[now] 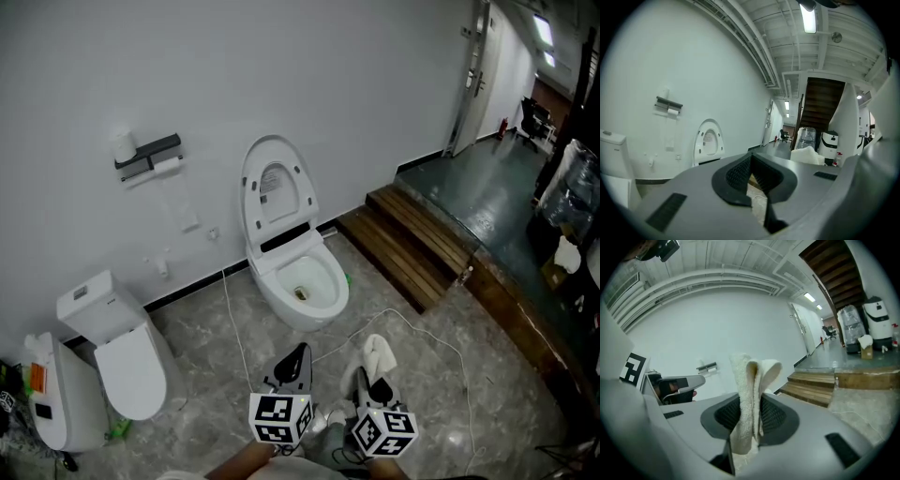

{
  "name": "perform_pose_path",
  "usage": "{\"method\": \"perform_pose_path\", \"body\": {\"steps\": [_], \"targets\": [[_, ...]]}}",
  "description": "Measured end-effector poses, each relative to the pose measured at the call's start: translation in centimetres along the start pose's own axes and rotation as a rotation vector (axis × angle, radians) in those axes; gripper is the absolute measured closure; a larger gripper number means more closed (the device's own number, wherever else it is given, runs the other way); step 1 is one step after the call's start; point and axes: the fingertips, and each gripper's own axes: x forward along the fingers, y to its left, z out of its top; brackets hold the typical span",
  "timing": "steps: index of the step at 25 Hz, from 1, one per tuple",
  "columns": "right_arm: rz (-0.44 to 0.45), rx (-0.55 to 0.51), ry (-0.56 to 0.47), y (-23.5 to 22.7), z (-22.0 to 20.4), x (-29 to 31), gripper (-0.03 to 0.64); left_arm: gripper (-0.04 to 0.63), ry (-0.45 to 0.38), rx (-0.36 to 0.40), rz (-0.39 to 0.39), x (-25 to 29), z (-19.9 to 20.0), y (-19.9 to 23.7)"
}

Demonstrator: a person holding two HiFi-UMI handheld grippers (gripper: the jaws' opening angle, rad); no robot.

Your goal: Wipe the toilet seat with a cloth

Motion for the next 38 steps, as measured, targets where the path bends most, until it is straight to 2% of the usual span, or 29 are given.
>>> {"method": "perform_pose_path", "body": {"steps": [15, 28, 38], "targets": [[0.052, -0.039, 0.016, -4.4, 3.5, 5.4, 0.52, 0.585, 0.008, 0.024, 0.04, 6.8, 0.1, -0.9], [0.076, -0.05, 0.028, -10.8, 7.7, 9.6, 0.52, 0.586, -0.005, 0.029, 0.104, 14.1, 1.0, -3.0], [0.097, -0.047, 0.04, -15.8, 9.8, 12.5, 0.52, 0.585, 0.017, 0.019, 0.138, 19.4, -0.2, -5.3]]}}
